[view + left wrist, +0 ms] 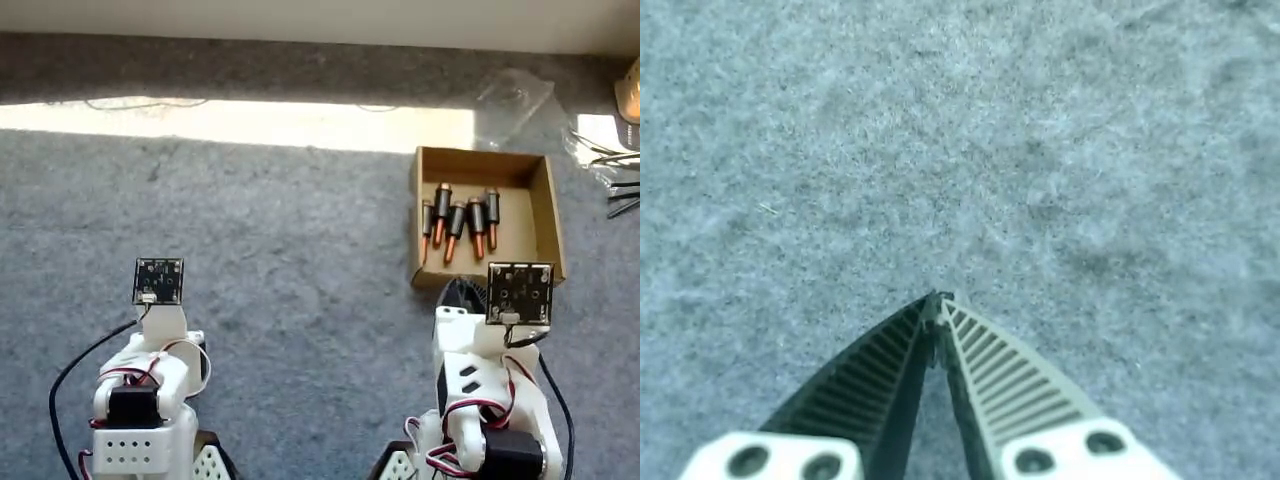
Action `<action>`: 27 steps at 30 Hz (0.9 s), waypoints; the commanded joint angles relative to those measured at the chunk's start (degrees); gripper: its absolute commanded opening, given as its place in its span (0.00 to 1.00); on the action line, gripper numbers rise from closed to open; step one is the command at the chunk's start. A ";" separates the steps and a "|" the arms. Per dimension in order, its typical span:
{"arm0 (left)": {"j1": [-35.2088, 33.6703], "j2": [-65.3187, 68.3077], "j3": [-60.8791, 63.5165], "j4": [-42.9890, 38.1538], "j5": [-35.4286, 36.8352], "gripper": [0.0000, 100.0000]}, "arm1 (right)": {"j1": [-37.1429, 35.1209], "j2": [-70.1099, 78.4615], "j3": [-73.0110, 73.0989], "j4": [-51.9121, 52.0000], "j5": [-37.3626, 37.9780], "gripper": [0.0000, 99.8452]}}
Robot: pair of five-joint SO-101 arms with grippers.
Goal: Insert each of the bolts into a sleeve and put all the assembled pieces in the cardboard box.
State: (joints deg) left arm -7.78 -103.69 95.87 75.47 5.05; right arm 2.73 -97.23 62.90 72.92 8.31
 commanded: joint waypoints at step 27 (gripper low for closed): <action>-0.92 -0.22 1.27 0.44 0.26 0.01 | -6.37 -8.22 3.47 -0.92 -5.54 0.00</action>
State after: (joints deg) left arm -7.78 -103.69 95.87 75.47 5.05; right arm -3.34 -104.79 64.13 72.84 3.30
